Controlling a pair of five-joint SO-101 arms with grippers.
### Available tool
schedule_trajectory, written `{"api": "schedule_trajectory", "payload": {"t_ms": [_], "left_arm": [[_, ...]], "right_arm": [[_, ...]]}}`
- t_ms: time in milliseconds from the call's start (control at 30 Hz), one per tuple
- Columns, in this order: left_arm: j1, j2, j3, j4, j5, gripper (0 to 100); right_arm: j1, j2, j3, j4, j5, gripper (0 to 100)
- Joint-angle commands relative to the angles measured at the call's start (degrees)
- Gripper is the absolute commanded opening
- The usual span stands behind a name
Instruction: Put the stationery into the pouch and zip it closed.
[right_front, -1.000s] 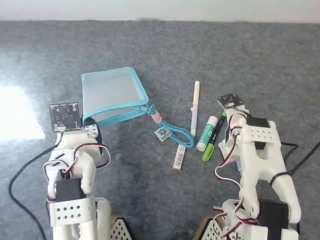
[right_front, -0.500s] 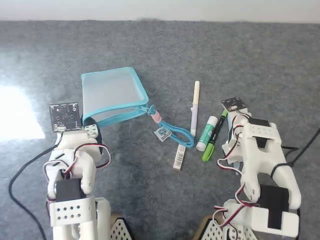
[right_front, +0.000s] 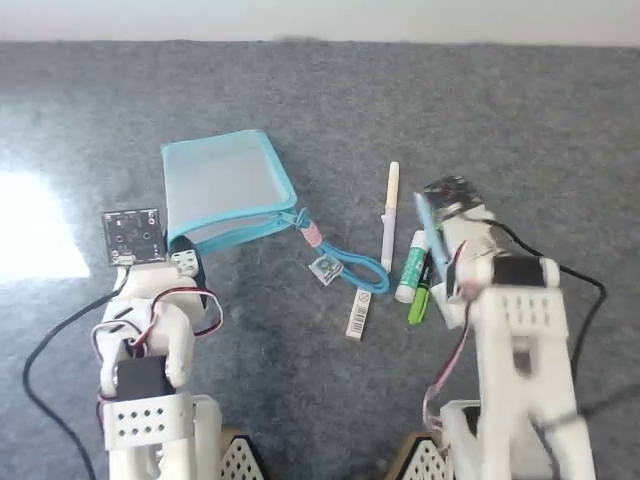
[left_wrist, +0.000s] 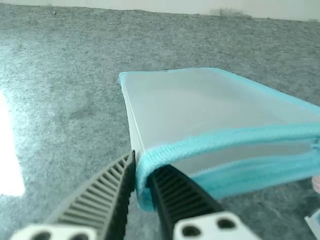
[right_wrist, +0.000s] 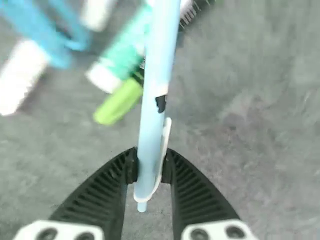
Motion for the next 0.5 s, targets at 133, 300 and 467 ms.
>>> {"api": "schedule_trajectory", "payload": {"t_ms": [133,300,467], "left_arm": [[2.5,-0.2,2.0,-6.4,0.4,1],[3.5,0.2,2.1,-6.7,0.6,1],[4.7,0.2,2.1,-6.5,0.6,1]], "right_arm": [[-14.2,-28.4,-2.5,12.4,3.3,0.9],[-21.1,-24.0,-6.9,15.8,5.0,0.9],[-28.9,-5.4,-20.7,18.6,2.5,0.9]]}}
